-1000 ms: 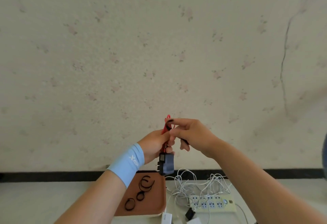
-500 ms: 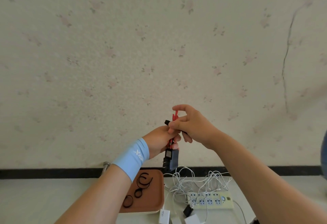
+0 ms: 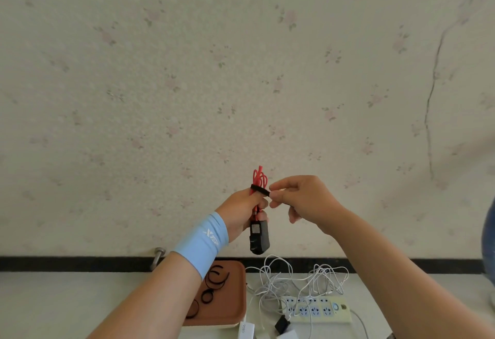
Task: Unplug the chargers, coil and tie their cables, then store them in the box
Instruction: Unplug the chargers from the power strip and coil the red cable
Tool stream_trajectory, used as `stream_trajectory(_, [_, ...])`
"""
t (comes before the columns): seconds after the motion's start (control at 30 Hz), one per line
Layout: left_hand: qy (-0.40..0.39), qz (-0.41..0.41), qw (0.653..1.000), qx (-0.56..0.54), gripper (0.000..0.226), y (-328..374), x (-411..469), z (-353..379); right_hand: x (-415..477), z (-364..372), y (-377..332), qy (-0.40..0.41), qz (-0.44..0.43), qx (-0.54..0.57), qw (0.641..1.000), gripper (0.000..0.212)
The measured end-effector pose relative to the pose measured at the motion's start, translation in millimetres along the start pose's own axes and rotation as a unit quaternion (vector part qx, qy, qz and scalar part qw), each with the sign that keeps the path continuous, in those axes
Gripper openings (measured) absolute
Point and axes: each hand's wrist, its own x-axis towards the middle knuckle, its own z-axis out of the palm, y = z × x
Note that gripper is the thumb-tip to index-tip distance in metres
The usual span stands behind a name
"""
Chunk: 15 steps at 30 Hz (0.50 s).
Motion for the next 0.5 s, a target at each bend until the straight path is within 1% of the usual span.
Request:
stream_trajectory(0.1, [-0.027, -0.002, 0.999, 0.032, 0.018, -1, 0, 3, 0, 1, -4, 0.011, -0.040, 0.061, 0.997, 0.003])
stream_trajectory(0.17, [-0.040, 0.009, 0.996, 0.076, 0.019, -4, 1, 4, -1, 4, -6, -0.015, -0.054, 0.077, 0.995, 0.004])
stream_trajectory(0.23, [-0.055, 0.027, 0.992, 0.110, 0.023, -5, 1, 5, -3, 8, -7, -0.040, -0.038, 0.059, 0.997, 0.007])
stream_trajectory(0.27, [-0.061, 0.031, 0.990, 0.125, 0.027, -5, 1, 5, -4, 9, -7, -0.040, -0.023, 0.050, 0.998, 0.008])
stream_trajectory(0.33, [-0.073, 0.041, 0.985, 0.148, 0.020, -3, -1, 4, -3, 10, -7, -0.012, 0.006, 0.038, 0.999, 0.013])
stream_trajectory(0.4, [-0.095, 0.058, 0.985, 0.132, 0.010, 4, -6, 3, -3, 8, -7, 0.024, 0.023, 0.027, 0.999, 0.022])
stream_trajectory(0.47, [-0.134, 0.050, 0.989, 0.046, 0.007, 11, -9, 2, -4, 7, -8, 0.024, 0.027, 0.035, 0.999, 0.026])
stream_trajectory(0.5, [-0.152, 0.036, 0.988, -0.003, 0.013, 13, -11, 2, -5, 8, -8, 0.016, 0.025, 0.042, 0.999, 0.026])
